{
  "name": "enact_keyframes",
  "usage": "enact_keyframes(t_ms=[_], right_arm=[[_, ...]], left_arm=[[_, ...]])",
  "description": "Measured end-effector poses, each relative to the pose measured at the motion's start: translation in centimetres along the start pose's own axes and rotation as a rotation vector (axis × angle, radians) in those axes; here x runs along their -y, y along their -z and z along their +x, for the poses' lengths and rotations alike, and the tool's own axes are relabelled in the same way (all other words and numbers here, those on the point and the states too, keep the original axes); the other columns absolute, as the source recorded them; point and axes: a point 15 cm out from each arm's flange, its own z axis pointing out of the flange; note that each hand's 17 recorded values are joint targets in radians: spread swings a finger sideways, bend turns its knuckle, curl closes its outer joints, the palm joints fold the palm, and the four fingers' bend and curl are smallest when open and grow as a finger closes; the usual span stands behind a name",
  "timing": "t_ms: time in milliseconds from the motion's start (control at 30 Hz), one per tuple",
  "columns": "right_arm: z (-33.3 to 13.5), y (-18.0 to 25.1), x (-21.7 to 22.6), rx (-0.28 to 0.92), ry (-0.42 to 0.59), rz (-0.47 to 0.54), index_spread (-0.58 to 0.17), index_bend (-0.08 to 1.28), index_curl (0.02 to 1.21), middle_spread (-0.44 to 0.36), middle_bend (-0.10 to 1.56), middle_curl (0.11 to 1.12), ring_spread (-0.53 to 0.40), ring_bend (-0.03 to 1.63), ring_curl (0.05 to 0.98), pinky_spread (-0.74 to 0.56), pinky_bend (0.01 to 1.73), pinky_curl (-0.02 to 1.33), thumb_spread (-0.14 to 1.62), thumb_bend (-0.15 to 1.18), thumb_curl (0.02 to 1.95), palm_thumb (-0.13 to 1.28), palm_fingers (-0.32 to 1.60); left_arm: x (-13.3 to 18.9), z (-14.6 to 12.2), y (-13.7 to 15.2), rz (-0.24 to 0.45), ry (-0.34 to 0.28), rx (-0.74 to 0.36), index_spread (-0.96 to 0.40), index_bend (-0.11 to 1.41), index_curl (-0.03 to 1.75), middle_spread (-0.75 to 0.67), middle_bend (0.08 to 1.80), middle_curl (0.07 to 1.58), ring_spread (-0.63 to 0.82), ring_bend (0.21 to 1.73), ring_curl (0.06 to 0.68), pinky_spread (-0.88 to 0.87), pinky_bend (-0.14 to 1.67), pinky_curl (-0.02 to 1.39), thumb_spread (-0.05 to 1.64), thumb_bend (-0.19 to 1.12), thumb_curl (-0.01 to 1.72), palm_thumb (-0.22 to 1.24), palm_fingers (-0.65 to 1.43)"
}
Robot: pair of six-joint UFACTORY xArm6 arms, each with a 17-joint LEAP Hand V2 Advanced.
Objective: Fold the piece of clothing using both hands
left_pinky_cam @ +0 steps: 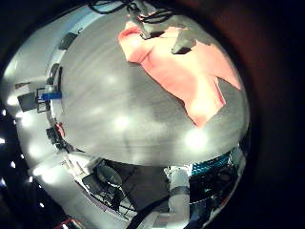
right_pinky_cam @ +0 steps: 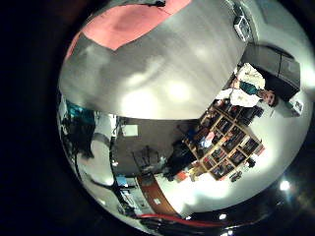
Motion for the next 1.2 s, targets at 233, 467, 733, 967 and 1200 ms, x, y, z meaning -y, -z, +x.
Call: enact_keyframes(t_ms=[233,467,733,967,1200], right_arm=[[-1.0,0.0,0.2,0.037,-0.027,0.006,-0.375,0.15,0.26,0.026,0.22,0.35,0.156,0.37,0.240,0.30,0.47,0.26,1.22,-0.02,0.24,0.23,0.09],[-1.1,-0.2,-0.3,0.040,-0.032,0.002,-0.375,0.15,0.26,0.026,0.22,0.35,0.156,0.37,0.246,0.30,0.46,0.27,1.22,-0.02,0.24,0.23,0.09],[-1.1,-0.3,-0.4,0.039,-0.031,0.002,-0.374,0.16,0.26,0.026,0.22,0.35,0.156,0.36,0.249,0.30,0.45,0.28,1.22,-0.02,0.24,0.23,0.10],[-1.2,-0.3,-0.4,0.039,-0.023,0.001,-0.374,0.15,0.26,0.017,0.22,0.35,0.156,0.35,0.252,0.30,0.44,0.28,1.22,-0.02,0.24,0.23,0.11],[-1.1,-0.3,-0.4,0.039,-0.023,0.002,-0.374,0.16,0.26,0.013,0.21,0.35,0.159,0.35,0.254,0.30,0.43,0.29,1.22,-0.02,0.24,0.23,0.11]], left_arm=[[3.4,-1.0,-7.6,-0.025,-0.050,0.038,0.04,0.13,0.25,0.38,0.19,0.33,0.50,0.65,0.211,0.49,0.45,0.34,0.94,-0.03,0.32,0.08,-0.05],[4.0,-1.5,-11.9,-0.017,-0.091,0.105,0.06,0.15,0.24,0.40,0.18,0.32,0.51,0.64,0.207,0.49,0.44,0.33,0.88,-0.03,0.33,0.09,-0.04],[4.7,0.0,-12.5,-0.039,-0.099,0.121,0.09,0.20,0.29,0.24,0.32,0.36,0.47,0.59,0.182,0.46,0.33,0.29,0.86,-0.02,0.34,0.14,0.20],[4.7,0.2,-12.0,-0.092,-0.068,0.180,-0.07,0.25,0.36,-0.08,0.78,0.55,-0.05,0.77,0.222,0.11,0.27,0.26,0.93,0.03,0.37,0.38,0.81],[5.2,-0.1,-10.3,-0.065,-0.049,0.198,-0.32,0.37,0.49,-0.31,0.87,0.74,-0.40,1.20,0.426,-0.40,0.85,0.48,1.03,0.17,0.47,0.78,1.22]])
